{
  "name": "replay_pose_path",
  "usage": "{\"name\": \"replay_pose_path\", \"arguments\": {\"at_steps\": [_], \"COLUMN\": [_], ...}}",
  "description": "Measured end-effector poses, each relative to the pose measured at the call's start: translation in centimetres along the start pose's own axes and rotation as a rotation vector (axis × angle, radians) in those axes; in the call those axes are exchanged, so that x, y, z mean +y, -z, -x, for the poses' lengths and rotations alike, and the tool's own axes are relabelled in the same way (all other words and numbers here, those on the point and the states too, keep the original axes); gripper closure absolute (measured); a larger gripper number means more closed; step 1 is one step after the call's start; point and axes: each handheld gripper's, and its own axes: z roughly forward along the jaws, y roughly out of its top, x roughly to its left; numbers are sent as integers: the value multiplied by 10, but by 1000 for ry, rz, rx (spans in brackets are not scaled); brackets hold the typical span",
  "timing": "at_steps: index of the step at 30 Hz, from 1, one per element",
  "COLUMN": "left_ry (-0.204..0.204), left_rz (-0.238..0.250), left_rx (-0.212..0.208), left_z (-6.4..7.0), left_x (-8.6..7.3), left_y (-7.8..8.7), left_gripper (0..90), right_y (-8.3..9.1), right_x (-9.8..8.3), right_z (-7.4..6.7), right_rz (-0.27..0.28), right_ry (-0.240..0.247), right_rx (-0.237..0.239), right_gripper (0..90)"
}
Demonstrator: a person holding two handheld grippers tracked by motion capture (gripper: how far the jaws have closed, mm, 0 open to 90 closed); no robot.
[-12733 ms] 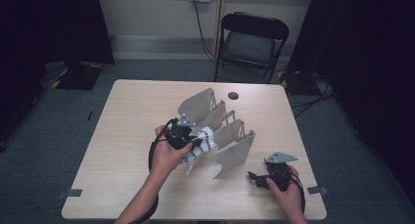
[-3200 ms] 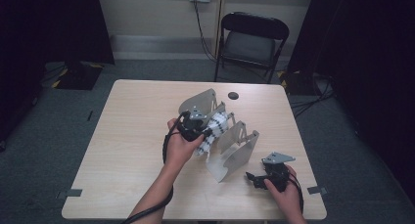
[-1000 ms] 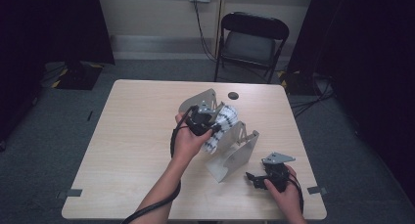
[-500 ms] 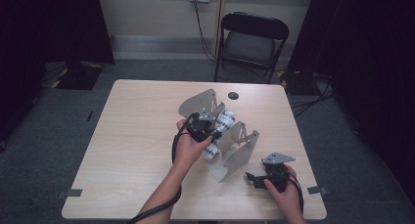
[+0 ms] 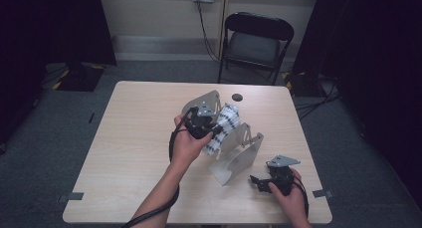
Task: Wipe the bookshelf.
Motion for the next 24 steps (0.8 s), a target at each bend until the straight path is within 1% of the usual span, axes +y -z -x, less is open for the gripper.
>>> {"name": "replay_pose_path", "arguments": {"at_steps": [1,3,6,9,12,14,17,21,24], "left_ry": [3,3,-4,5,15,22,38,39,48], "left_rz": [14,7,-27,-50,-73,-95,-102,-127,-140], "left_rx": [1,2,6,-4,-20,-19,-27,-35,-43], "left_z": [0,-1,-2,-3,-4,-3,-3,-3,-2], "left_x": [1,2,-3,-13,-23,-28,-35,-43,-51], "left_y": [3,7,4,-6,-21,-29,-40,-50,-56], "left_gripper": [803,803,803,804,804,804,804,804,804], "right_y": [0,0,0,0,0,0,0,0,0], "right_x": [0,0,0,0,0,0,0,0,0], "right_z": [0,0,0,0,0,0,0,0,0], "right_rz": [0,0,0,0,0,0,0,0,0], "right_ry": [0,0,0,0,0,-1,-1,0,0], "right_rx": [0,0,0,0,-1,0,0,1,1], "right_gripper": [136,136,136,136,136,136,136,136,136]}}
